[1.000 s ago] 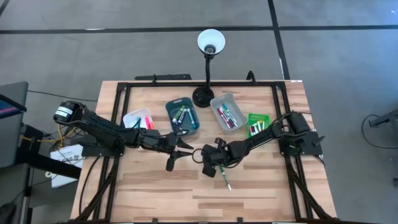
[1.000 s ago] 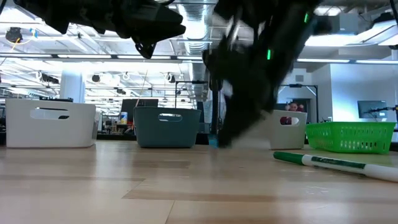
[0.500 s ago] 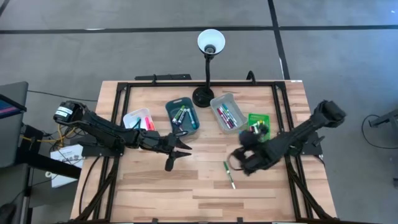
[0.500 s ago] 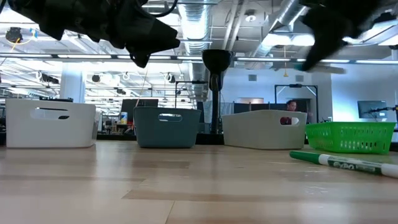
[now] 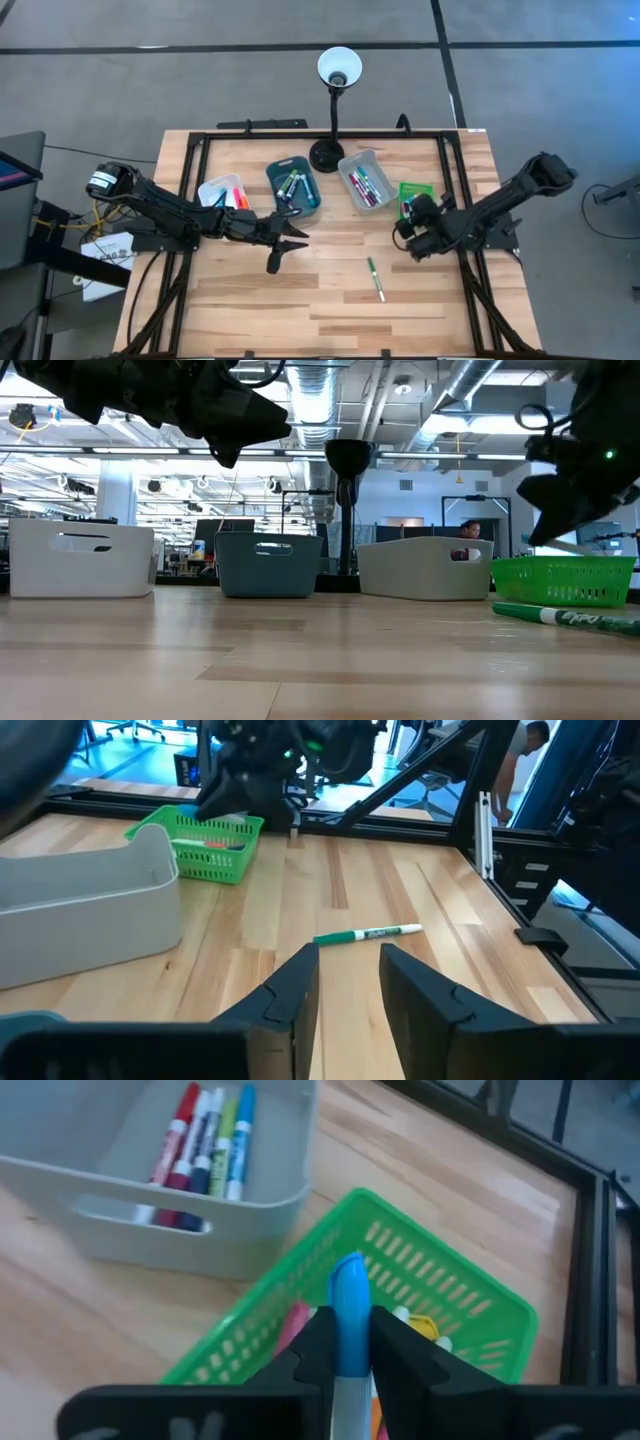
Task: Pick & Place Markers
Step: Put the light blue highlighter pen into the green bin, then put the green small marker pen into the gray bin
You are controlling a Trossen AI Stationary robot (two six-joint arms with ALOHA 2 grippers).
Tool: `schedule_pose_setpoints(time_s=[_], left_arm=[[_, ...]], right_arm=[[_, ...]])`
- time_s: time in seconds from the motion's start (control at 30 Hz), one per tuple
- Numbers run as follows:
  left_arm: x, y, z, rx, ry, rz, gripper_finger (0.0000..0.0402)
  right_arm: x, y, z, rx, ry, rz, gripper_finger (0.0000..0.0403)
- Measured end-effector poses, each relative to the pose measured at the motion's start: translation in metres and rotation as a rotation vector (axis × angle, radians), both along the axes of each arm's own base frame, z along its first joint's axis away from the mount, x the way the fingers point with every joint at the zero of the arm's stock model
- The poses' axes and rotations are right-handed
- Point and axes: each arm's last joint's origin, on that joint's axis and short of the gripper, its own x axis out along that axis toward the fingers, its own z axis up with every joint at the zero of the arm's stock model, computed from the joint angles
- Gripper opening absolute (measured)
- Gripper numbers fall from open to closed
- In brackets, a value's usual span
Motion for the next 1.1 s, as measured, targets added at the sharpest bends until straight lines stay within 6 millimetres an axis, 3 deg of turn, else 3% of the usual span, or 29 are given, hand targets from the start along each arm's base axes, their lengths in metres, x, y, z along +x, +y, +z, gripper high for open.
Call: schedule_pose_setpoints(time_s=[0.2,0.5,0.83,0.93,1.1], left_arm=[[0.000,0.000,0.001,0.001,-0.006,0.000,0.0104],[0.000,0.000,0.001,-0.002,-0.013,0.001,0.0104],[0.000,0.000,0.001,-0.002,-0.013,0.001,0.0104],[0.000,0.000,0.001,-0.002,-0.013,0.001,0.0104],[0.000,0.000,0.001,-0.002,-0.013,0.001,0.0104]], right_arm=[[-0.001,-0.010,-0.012,0.021,0.005,-0.063,0.0062],[0.006,-0.011,-0.014,0.056,0.002,-0.037,0.0085],[0.010,-0.008,-0.015,0.076,0.007,0.005,0.0171],[0.013,-0.006,-0.015,0.154,-0.028,-0.010,0.0195],[0.029,0.004,0.003,0.246,-0.060,0.062,0.0207]])
